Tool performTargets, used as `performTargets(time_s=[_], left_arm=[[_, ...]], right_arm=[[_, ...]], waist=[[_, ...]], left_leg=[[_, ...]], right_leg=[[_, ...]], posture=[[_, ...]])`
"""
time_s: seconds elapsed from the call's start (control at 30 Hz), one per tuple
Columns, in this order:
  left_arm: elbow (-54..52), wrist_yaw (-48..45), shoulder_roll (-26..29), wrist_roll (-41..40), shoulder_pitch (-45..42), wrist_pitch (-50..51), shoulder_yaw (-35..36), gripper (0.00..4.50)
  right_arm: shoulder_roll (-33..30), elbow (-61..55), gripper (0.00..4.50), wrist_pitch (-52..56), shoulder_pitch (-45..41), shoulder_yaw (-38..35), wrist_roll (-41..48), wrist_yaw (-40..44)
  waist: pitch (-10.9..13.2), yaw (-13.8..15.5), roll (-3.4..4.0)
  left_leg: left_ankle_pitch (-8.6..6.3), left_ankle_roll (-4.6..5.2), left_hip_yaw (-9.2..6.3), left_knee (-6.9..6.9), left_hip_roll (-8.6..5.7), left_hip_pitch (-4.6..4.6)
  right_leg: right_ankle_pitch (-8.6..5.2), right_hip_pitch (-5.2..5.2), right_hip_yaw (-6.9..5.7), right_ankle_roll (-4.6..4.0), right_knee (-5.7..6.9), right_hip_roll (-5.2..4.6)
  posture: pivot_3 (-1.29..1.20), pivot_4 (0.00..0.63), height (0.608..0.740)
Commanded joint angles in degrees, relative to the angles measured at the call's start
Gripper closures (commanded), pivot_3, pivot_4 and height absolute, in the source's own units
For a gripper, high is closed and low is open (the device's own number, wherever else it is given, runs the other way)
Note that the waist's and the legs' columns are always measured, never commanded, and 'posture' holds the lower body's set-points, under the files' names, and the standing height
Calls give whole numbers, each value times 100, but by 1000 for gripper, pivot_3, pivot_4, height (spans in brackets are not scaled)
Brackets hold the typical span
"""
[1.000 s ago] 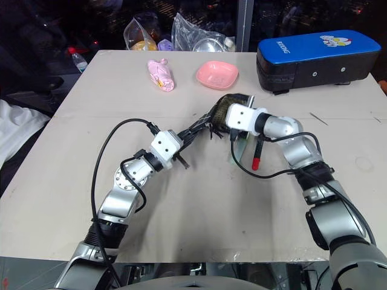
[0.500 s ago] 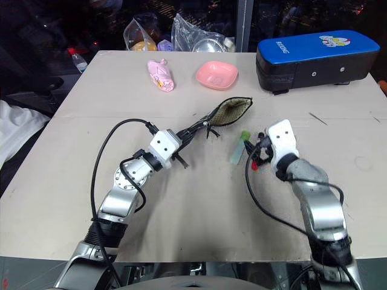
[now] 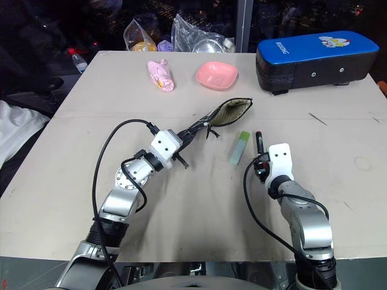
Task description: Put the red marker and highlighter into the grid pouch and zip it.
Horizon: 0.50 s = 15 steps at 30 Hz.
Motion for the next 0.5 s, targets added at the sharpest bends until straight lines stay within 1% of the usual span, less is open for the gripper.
performTargets(time_s=[0.03,0.17,0.23,0.3,0.33,0.43,0.5], left_arm=[[-68,2,10,-52,-73,-136,29,4500],[-43,14,-4,-42,-81,-147,19,4500],[-23,23,-13,-36,-94,-155,14,4500],[-6,30,-24,-30,-103,-167,8,4500],[2,32,-29,-28,-107,-174,6,4500],[36,32,-46,-18,-129,-198,-3,4500],[61,26,-48,-17,-147,-216,-1,4500]], right_arm=[[-186,-78,4239,-49,-67,-132,-207,-205],[-497,143,4229,-518,-215,-495,-286,-249],[-759,314,4229,-778,-414,-653,-276,-123],[-1239,528,4229,-1352,-672,-631,-272,320],[-1571,640,4229,-1738,-812,-549,-294,658],[-2308,1010,4229,-2672,-1187,-397,-282,1475],[-2961,1320,4229,-3482,-1404,-94,-473,2200]], waist=[[0,4,0],[0,29,-1],[1,16,-1],[1,3,1],[1,-7,1],[3,-15,2],[3,-6,2]], left_leg=[[0,0,0,0,0,0],[0,1,0,0,-6,-2],[-1,2,3,0,-7,-2],[-1,1,2,0,-8,-1],[-1,1,4,0,-8,-1],[0,1,6,-3,-10,1],[0,1,3,-9,-9,3]], right_leg=[[0,0,0,0,0,0],[0,1,0,0,-2,-6],[0,1,4,0,-3,-7],[0,0,4,0,-3,-5],[0,0,5,1,-3,-4],[0,-1,6,1,-4,2],[-1,-1,4,1,-8,5]], posture=[[0,150,740],[0,150,740],[0,150,740],[0,150,740],[0,150,740],[0,150,740],[0,150,740]])
